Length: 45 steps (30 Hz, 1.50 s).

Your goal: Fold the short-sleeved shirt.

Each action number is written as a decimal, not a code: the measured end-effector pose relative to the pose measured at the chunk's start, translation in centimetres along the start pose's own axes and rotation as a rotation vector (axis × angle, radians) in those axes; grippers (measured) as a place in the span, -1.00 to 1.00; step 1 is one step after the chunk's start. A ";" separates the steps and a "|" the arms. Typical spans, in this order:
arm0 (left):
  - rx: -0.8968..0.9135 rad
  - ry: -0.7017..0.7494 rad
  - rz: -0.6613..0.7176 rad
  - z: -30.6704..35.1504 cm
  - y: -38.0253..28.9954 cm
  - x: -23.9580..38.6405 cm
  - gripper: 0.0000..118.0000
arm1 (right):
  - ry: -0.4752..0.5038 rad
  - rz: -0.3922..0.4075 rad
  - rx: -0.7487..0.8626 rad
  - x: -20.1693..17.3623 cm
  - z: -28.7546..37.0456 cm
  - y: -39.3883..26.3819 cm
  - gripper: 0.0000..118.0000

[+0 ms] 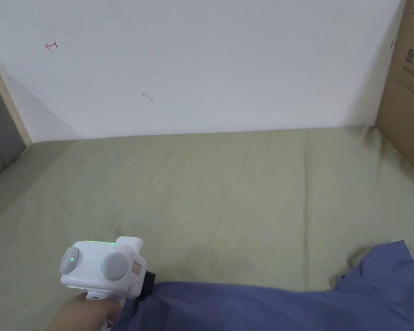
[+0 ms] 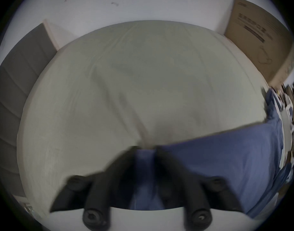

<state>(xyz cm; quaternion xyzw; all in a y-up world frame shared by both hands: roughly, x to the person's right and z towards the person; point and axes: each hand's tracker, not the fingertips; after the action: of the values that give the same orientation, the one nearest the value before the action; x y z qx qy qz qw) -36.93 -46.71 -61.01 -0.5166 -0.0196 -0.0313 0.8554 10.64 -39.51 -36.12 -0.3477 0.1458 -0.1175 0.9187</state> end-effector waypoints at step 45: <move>0.263 -0.111 0.180 19.7 -4.7 -1.0 -0.97 | -0.180 -0.032 -0.115 9.6 -2.5 19.3 -1.00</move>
<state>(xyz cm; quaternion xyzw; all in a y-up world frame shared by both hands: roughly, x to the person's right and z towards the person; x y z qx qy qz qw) -38.29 -31.42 -47.73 -0.4008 -0.0243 0.0766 0.9126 20.93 -29.97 -52.66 -0.4113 0.0637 -0.0916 0.9046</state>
